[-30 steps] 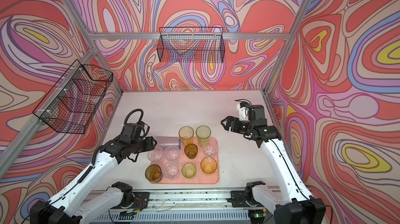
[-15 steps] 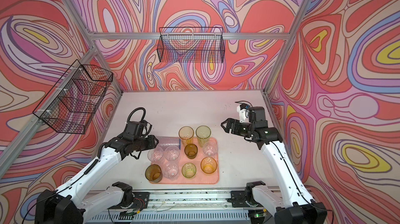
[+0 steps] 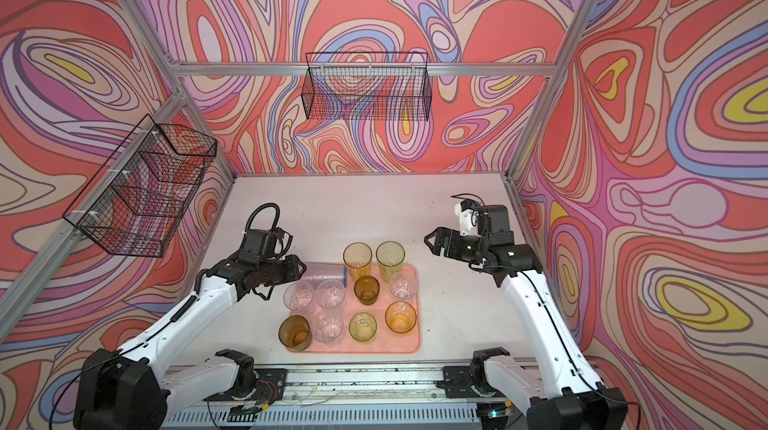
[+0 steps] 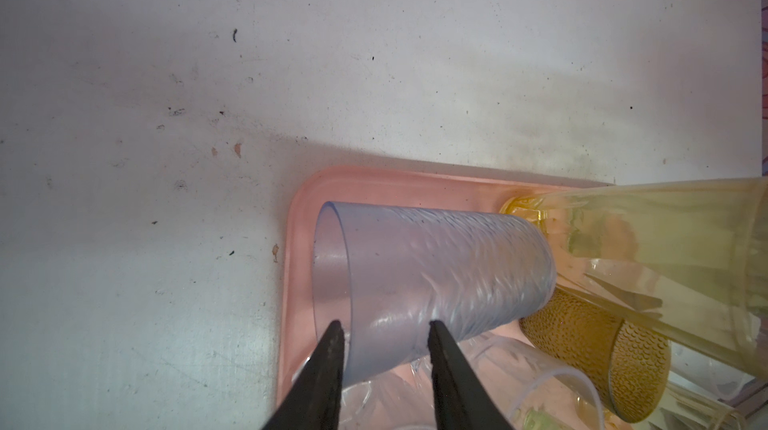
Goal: Place the glasses into the tray
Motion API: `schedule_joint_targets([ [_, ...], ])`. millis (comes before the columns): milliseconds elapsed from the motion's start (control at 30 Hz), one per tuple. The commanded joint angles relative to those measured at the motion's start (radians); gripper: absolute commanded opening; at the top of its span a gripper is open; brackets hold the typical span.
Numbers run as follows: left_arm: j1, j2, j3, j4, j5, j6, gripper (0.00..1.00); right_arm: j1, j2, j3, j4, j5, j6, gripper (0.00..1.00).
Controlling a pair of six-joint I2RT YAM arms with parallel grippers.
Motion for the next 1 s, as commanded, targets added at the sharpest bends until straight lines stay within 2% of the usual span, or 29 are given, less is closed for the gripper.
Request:
schedule_joint_targets([
  [0,0.019,0.016,-0.021,0.039,0.042,0.002,0.35,-0.004,0.004,0.016,-0.022,0.031,-0.007,0.97],
  [200,0.029,0.023,-0.033,0.063,0.061,0.004,0.34,-0.004,0.001,0.023,-0.026,0.047,-0.004,0.96],
  [367,0.055,0.037,-0.055,0.102,0.141,-0.016,0.32,-0.004,0.01,0.023,-0.024,0.065,-0.004,0.96],
  [500,0.058,0.04,-0.058,0.094,0.119,-0.007,0.31,-0.005,0.015,0.023,-0.025,0.076,-0.004,0.96],
  [700,0.066,0.077,-0.065,0.113,0.162,-0.019,0.26,-0.004,0.019,0.026,-0.025,0.095,-0.004,0.96],
  [967,0.076,0.092,-0.075,0.127,0.161,-0.021,0.2,-0.004,0.021,0.026,-0.029,0.117,-0.004,0.96],
])
